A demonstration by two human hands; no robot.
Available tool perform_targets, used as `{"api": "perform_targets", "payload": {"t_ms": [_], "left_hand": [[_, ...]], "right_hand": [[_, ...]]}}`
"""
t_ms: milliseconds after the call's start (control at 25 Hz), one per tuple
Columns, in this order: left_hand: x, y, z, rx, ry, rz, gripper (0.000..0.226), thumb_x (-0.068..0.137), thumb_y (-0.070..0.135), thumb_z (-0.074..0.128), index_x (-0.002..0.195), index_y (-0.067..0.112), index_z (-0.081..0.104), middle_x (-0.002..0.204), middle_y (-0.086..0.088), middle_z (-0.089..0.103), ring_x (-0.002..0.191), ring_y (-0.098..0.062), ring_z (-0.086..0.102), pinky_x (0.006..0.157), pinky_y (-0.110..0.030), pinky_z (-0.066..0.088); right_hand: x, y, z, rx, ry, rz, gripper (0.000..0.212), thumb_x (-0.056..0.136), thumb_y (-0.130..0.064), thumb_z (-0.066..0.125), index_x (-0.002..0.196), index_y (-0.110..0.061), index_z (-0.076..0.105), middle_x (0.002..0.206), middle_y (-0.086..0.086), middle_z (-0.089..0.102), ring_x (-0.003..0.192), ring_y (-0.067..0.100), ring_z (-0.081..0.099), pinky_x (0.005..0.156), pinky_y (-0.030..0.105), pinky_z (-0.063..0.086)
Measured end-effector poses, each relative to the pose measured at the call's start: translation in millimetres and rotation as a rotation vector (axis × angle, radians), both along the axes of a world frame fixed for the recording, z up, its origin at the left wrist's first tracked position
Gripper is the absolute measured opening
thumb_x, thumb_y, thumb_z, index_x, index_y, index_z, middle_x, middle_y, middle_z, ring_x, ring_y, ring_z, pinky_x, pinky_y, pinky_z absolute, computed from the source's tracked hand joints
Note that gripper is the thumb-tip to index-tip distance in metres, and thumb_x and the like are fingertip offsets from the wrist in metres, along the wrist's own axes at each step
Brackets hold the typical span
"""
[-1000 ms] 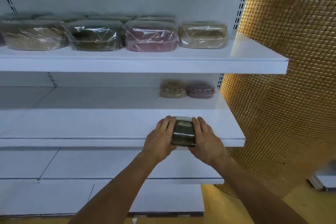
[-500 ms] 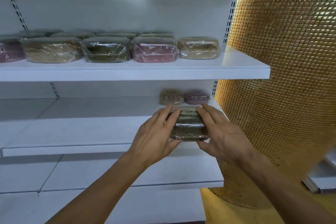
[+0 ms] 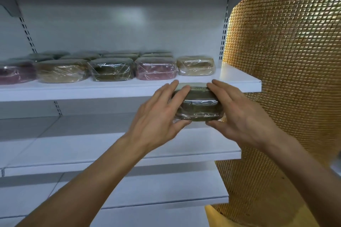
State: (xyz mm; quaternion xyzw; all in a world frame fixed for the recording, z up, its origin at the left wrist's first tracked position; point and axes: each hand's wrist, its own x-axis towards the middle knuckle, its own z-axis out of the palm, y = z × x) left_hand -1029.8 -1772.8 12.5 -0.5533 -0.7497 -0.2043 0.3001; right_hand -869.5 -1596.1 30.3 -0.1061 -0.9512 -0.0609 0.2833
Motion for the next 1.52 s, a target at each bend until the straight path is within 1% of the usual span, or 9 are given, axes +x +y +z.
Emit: {"api": "perform_targets", "payload": {"t_ms": [240, 440, 640, 840, 960, 1040, 1240, 1400, 1520], "left_hand": [[-2.5, 27.8, 29.4, 0.013, 0.002, -0.015, 0.08, 0.086, 0.047, 0.07, 0.153, 0.023, 0.032, 0.161, -0.005, 0.028, 0.145, -0.027, 0.031, 0.102, -0.046, 0.045], [-9.3, 53.2, 38.3, 0.007, -0.013, -0.019, 0.076, 0.088, 0.046, 0.068, 0.151, 0.022, 0.034, 0.157, -0.005, 0.033, 0.142, -0.025, 0.034, 0.105, -0.045, 0.044], [-17.5, 74.4, 41.1, -0.024, -0.007, 0.023, 0.076, 0.09, 0.048, 0.066, 0.152, 0.022, 0.031, 0.157, -0.004, 0.032, 0.143, -0.024, 0.032, 0.104, -0.042, 0.042], [-33.4, 93.2, 44.7, -0.06, 0.035, 0.081, 0.077, 0.088, 0.05, 0.067, 0.15, 0.016, 0.036, 0.153, -0.01, 0.04, 0.139, -0.029, 0.038, 0.11, -0.042, 0.035], [-45.5, 105.4, 44.6, -0.063, 0.101, 0.118, 0.071, 0.092, 0.06, 0.052, 0.147, 0.016, 0.038, 0.147, -0.01, 0.046, 0.135, -0.029, 0.041, 0.115, -0.044, 0.028], [-53.9, 112.5, 45.1, -0.053, 0.099, 0.149, 0.066, 0.096, 0.063, 0.036, 0.145, 0.019, 0.039, 0.146, -0.007, 0.047, 0.135, -0.026, 0.041, 0.115, -0.044, 0.024], [-76.9, 122.6, 48.9, -0.044, 0.026, 0.149, 0.063, 0.098, 0.063, 0.03, 0.152, 0.03, 0.028, 0.146, -0.004, 0.048, 0.136, -0.023, 0.04, 0.114, -0.04, 0.02], [-89.0, 122.7, 41.2, -0.023, 0.028, 0.19, 0.063, 0.099, 0.062, 0.028, 0.149, 0.025, 0.037, 0.142, 0.0, 0.055, 0.139, -0.02, 0.037, 0.113, -0.032, 0.017], [-87.2, 123.8, 39.3, -0.018, 0.02, 0.211, 0.067, 0.097, 0.065, 0.021, 0.148, 0.024, 0.04, 0.14, -0.001, 0.056, 0.139, -0.02, 0.037, 0.112, -0.032, 0.015]], "right_hand": [[-1.3, 22.6, 25.7, -0.016, 0.037, -0.039, 0.095, 0.081, -0.052, 0.07, 0.154, -0.029, 0.014, 0.161, -0.008, 0.017, 0.144, 0.013, 0.02, 0.097, 0.044, 0.048], [-11.3, 47.0, 28.6, -0.015, 0.056, -0.027, 0.086, 0.085, -0.049, 0.068, 0.153, -0.031, 0.018, 0.157, -0.011, 0.025, 0.138, 0.013, 0.026, 0.093, 0.045, 0.049], [-25.4, 68.8, 33.1, -0.033, 0.029, -0.034, 0.086, 0.085, -0.049, 0.067, 0.153, -0.032, 0.017, 0.159, -0.01, 0.022, 0.138, 0.015, 0.028, 0.096, 0.045, 0.047], [-46.6, 84.9, 37.4, -0.094, -0.008, -0.012, 0.084, 0.087, -0.051, 0.064, 0.153, -0.028, 0.017, 0.159, -0.008, 0.021, 0.138, 0.018, 0.03, 0.1, 0.044, 0.044], [-60.0, 94.4, 40.4, -0.122, -0.012, -0.001, 0.078, 0.09, -0.062, 0.048, 0.153, -0.025, 0.02, 0.158, -0.006, 0.024, 0.137, 0.02, 0.031, 0.101, 0.048, 0.045], [-70.4, 99.7, 40.6, -0.142, 0.018, -0.008, 0.069, 0.094, -0.06, 0.039, 0.152, -0.026, 0.024, 0.157, -0.005, 0.028, 0.136, 0.022, 0.035, 0.099, 0.049, 0.046], [-87.9, 112.7, 39.7, -0.181, 0.043, -0.041, 0.059, 0.098, -0.052, 0.04, 0.15, -0.027, 0.026, 0.154, -0.007, 0.031, 0.13, 0.022, 0.043, 0.092, 0.046, 0.048], [-92.3, 124.4, 39.5, -0.194, 0.048, -0.06, 0.056, 0.098, -0.052, 0.041, 0.147, -0.028, 0.028, 0.15, -0.009, 0.035, 0.125, 0.021, 0.047, 0.085, 0.043, 0.047], [-92.7, 129.2, 36.3, -0.208, 0.067, -0.026, 0.056, 0.096, -0.054, 0.041, 0.145, -0.029, 0.03, 0.149, -0.011, 0.036, 0.123, 0.02, 0.048, 0.085, 0.044, 0.05]]}}
